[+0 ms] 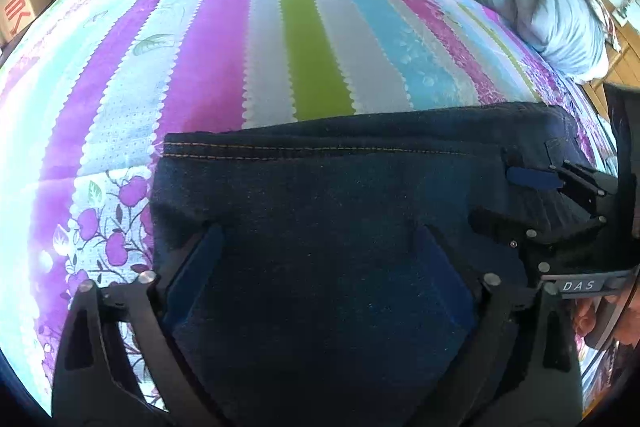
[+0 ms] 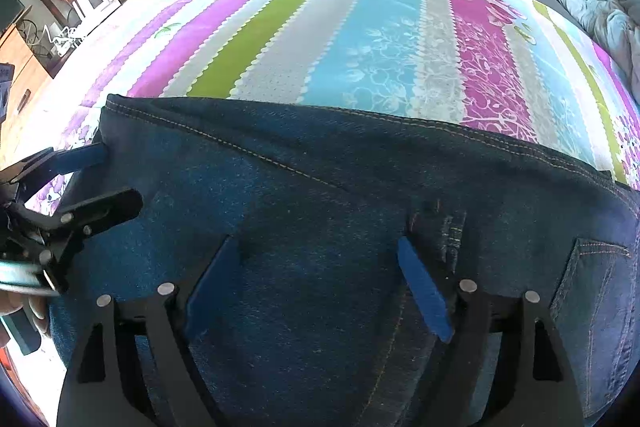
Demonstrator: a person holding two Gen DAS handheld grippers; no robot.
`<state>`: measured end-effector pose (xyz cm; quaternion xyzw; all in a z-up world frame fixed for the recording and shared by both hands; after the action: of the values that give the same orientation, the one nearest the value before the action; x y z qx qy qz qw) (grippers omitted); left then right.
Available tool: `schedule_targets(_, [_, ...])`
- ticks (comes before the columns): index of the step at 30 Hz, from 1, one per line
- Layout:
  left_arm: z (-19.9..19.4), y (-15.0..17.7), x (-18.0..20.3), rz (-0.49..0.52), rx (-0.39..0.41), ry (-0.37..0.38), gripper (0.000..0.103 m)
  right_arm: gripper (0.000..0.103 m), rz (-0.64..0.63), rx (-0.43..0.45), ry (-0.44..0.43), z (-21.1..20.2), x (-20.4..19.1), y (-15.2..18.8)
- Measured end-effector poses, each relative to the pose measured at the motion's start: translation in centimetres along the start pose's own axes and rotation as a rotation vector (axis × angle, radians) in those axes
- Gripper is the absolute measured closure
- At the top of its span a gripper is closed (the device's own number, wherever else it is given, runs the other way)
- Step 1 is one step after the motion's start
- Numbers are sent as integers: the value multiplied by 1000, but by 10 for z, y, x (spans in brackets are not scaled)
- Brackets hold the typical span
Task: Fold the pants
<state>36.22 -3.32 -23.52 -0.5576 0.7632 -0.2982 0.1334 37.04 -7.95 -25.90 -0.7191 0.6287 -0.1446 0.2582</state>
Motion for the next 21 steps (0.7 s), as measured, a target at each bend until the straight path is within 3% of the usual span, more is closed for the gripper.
schedule_targets(5, [7, 3, 5, 74, -30, -57, 0, 7, 0, -19, -23, 2, -6, 0])
schedule_targets(8, [3, -2, 4, 52, -43, -42, 3, 4, -11, -20, -33, 4, -8, 0])
schedule_targets(9, [-4, -11, 3, 33, -12, -40, 8, 7, -8, -7, -31, 2, -8, -1])
schedule_targets(12, [-18, -42, -7, 19, 106, -55, 5, 10, 17, 78, -18, -13, -2, -7])
schedule_targets(13, [-12, -46, -17, -2, 102, -80, 3, 13, 36, 93, -25, -14, 1, -7])
schedule_targets(16, [26, -34, -61, -113, -10, -148, 3, 22, 40, 73, -29, -4, 6, 2])
schedule_targets(17, [32, -32, -68, -151, -12, -110, 1, 23, 44, 81, -28, -5, 8, 3])
schedule_targets(18, [28, -37, -71, -146, 35, -106, 1, 26, 54, 88, -30, -7, 9, 4])
schedule_targets(19, [26, -38, -74, -146, 31, -116, 2, 29, 71, 97, -37, -11, 13, 5])
schedule_targets(21, [14, -38, -70, -160, 47, -77, 4, 28, 80, 129, -16, -29, 18, 8])
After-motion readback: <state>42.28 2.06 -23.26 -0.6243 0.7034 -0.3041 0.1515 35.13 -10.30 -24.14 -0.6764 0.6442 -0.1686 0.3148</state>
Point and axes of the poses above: each gripper's, at about its wrist camera, not at the fingertips, and z roughly the way its jaws point, x to its right, y to its underside, the point moved 10 cm from there along z, roughly the way its jaws point, and after that the axes turned 8 degrees about x, right-handed, at the moved point
